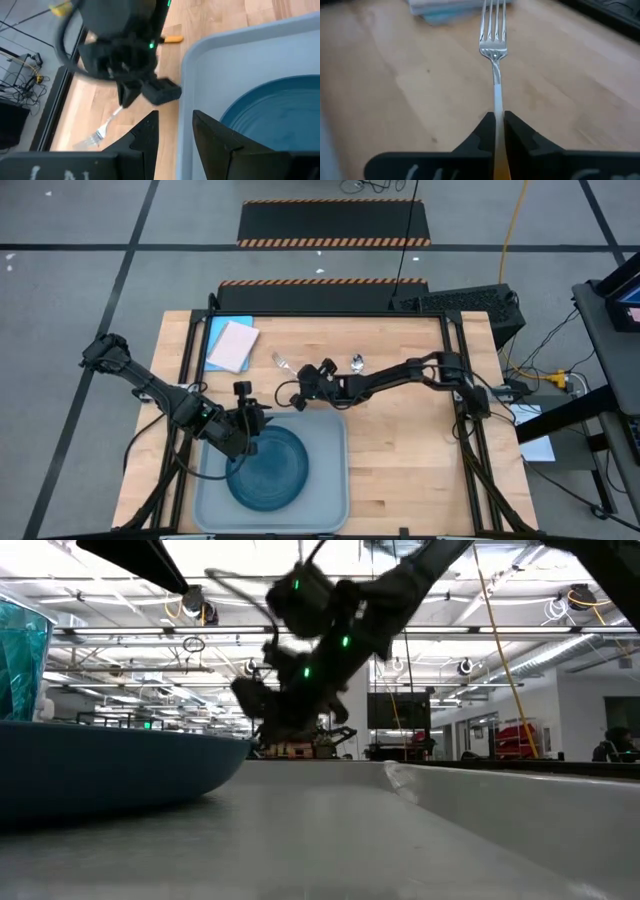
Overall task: Pick and place plate/cup/fork/spoon on tray
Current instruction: Put the orange fork on the gray tray to the right of the dark blue plate
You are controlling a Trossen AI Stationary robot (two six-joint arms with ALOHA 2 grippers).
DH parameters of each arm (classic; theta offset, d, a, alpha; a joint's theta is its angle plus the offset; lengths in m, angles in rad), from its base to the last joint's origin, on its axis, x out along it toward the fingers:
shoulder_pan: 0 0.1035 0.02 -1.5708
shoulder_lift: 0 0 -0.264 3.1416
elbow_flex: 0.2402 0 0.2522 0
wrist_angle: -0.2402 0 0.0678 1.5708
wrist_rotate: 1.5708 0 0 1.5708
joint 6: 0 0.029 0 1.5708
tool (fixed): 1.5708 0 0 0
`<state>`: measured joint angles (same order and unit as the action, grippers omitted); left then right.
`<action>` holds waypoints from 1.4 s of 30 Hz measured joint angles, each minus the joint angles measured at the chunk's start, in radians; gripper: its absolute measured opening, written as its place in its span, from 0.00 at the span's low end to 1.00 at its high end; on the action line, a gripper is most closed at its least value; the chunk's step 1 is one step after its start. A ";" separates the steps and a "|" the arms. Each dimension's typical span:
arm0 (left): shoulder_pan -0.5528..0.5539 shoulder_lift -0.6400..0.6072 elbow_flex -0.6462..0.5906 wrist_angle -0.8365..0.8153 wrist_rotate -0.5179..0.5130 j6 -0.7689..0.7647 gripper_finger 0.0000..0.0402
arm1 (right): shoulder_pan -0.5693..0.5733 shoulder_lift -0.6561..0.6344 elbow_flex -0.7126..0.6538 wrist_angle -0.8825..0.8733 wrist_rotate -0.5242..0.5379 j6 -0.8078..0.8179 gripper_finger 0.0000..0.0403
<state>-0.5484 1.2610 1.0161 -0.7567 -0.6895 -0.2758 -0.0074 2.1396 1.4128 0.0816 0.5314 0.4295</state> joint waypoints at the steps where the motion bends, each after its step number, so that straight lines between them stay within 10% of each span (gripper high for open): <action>1: 0.000 0.000 0.000 -0.001 0.000 -0.006 0.30 | 0.011 -0.017 0.000 -0.023 0.013 0.009 0.02; 26: -0.068 0.000 0.000 0.002 0.004 -0.216 0.30 | 0.477 -0.123 0.000 -0.206 0.373 0.613 0.02; 42: -0.131 0.000 0.000 0.026 0.004 -0.271 0.30 | 0.619 -0.115 0.001 -0.286 0.410 0.904 0.02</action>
<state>-0.6793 1.2611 1.0161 -0.7305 -0.6857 -0.5466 0.6113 2.0243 1.4136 -0.2043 0.9409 1.3331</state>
